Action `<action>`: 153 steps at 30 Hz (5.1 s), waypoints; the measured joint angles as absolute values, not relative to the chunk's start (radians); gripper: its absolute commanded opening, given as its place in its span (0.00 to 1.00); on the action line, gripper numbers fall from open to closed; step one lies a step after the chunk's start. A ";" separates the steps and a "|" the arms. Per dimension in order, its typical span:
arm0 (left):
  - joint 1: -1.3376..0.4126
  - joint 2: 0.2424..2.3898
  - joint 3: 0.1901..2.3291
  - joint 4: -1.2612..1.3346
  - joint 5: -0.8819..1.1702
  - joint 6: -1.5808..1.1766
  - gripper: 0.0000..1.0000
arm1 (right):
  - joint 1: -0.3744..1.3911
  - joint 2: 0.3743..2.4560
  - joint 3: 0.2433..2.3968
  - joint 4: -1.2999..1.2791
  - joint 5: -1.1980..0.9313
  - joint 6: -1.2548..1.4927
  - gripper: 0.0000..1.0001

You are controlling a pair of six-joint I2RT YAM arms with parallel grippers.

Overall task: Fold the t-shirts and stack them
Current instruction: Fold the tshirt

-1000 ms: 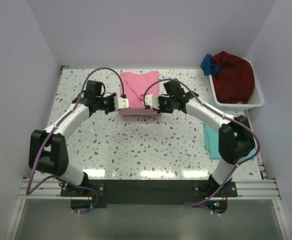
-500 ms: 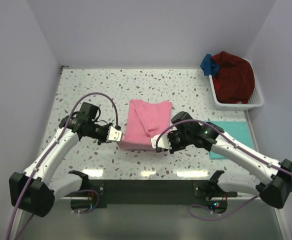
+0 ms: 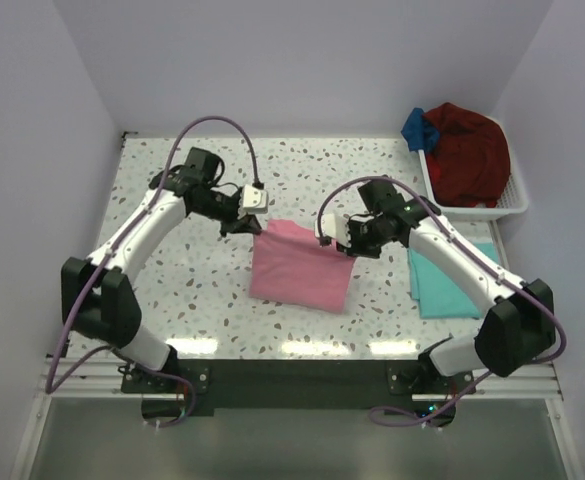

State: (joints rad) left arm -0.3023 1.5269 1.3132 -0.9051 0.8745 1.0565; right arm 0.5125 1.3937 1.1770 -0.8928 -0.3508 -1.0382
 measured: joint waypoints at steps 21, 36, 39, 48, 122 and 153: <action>-0.294 1.952 1.255 -0.553 0.780 0.821 0.06 | 0.387 1.920 1.339 -0.725 -0.368 -1.053 0.00; -0.251 1.601 0.938 -0.570 0.822 0.854 0.53 | 0.490 1.768 1.282 -0.987 -0.510 -0.754 0.51; -0.250 1.539 0.938 -0.561 0.852 0.878 0.55 | 0.411 1.812 1.425 -1.031 -0.570 -0.694 0.49; -0.391 1.537 0.953 -0.361 0.878 0.904 0.56 | 0.358 2.052 1.623 -0.885 -0.738 -0.352 0.21; -0.603 1.686 1.051 -0.156 0.713 0.911 0.00 | 0.445 2.326 1.542 -0.682 -1.094 -0.133 0.22; -0.768 1.493 0.657 0.129 0.468 1.216 0.00 | 0.392 2.302 1.724 -1.164 -0.880 -0.457 0.22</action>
State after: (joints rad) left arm -0.7685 1.4933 0.6567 0.1287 0.4683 1.2160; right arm 0.3920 2.3024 1.7245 -1.1637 -0.8803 -0.4572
